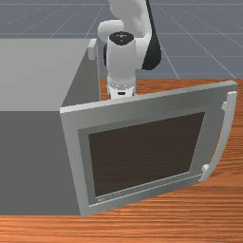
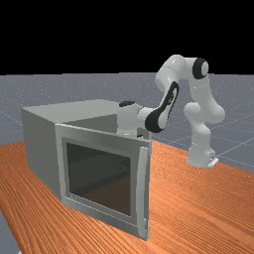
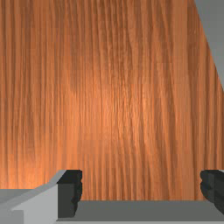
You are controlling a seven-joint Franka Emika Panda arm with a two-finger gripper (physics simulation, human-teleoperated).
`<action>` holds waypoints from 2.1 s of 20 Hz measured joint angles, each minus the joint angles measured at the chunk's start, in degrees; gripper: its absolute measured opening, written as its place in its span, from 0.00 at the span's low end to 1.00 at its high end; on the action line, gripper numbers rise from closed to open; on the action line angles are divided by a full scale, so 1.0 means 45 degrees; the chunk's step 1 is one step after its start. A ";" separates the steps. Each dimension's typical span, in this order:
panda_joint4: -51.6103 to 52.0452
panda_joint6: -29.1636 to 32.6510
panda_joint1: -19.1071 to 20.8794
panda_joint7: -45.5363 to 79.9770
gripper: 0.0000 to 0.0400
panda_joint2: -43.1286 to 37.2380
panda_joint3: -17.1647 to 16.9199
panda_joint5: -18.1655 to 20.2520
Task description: Close the microwave
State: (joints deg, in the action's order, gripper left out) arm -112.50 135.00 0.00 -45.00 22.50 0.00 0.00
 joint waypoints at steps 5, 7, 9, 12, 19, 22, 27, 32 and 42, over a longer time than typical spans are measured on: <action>0.0000 0.0000 0.0000 0.0000 0.08 0.0000 0.0000 0.0000; 0.0251 -0.0126 0.0166 -0.0900 0.66 0.0150 0.0117 -0.0051; 0.0258 -0.0131 0.0262 -0.0744 0.88 0.0155 0.0008 0.0005; 0.0009 0.0173 0.0300 -0.0524 0.97 -0.0086 -0.0032 0.0116; 0.0274 -0.0246 0.0325 -0.0721 1.00 0.0013 -0.0012 0.0081; 0.0091 0.0079 0.0376 -0.0698 1.00 -0.0064 -0.0050 0.0117; 0.0335 -0.0716 0.0564 -0.1003 1.00 -0.0387 0.0000 0.0383; 0.0658 -0.1623 0.0615 -0.1124 1.00 -0.1020 0.0019 0.0552; 0.0867 -0.2104 -0.0174 0.1072 1.00 -0.1474 0.0156 0.0136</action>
State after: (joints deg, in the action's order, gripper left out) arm -108.60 125.53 -0.78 -40.17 15.87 0.70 0.61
